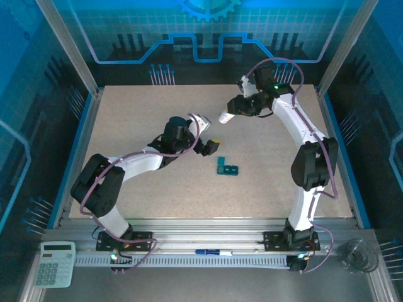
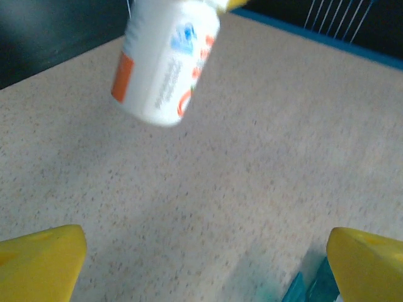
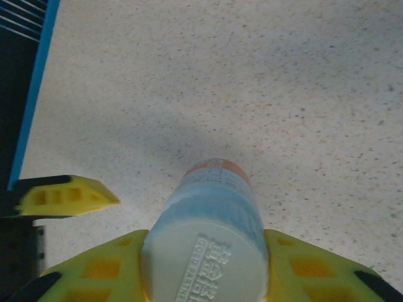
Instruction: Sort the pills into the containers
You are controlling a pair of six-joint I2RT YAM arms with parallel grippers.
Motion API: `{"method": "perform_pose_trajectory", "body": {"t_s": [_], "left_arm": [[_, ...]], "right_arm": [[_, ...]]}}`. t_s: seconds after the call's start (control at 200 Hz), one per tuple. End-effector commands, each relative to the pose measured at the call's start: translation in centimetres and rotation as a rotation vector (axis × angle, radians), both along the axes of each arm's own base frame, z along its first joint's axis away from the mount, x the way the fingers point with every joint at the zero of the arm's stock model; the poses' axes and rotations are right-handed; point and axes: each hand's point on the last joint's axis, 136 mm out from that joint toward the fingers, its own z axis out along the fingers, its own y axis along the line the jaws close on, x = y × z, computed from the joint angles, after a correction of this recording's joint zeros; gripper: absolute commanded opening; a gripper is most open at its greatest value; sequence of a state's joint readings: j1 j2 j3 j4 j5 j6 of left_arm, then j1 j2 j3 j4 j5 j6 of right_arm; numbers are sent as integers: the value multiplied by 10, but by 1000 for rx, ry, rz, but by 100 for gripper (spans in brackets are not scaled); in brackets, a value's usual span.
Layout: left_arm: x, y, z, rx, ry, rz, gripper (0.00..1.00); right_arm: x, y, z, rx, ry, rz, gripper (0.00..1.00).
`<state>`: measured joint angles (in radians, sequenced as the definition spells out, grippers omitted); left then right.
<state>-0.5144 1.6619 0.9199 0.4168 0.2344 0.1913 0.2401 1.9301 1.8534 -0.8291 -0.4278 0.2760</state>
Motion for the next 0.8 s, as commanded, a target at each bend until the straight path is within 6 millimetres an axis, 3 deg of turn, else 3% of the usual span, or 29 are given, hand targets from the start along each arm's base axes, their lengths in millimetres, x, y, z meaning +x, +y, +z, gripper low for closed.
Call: {"method": "perform_pose_trajectory", "body": {"t_s": [0.0,0.305,0.69,0.79], "left_arm": [[0,5,0,44,-88,-18,99],[-8,0,-8,46,-63,-59,97],[-3,-2,-9,43,-44,-51,98],[-3,-3,-9,42,-41,-50,93]], "right_arm": [[-15,12,14,90,9,62,38],[-48,35,2,149,64,125,38],[-71,61,-5,146,87,206,38],[-73,63,-5,145,88,211,38]]}}
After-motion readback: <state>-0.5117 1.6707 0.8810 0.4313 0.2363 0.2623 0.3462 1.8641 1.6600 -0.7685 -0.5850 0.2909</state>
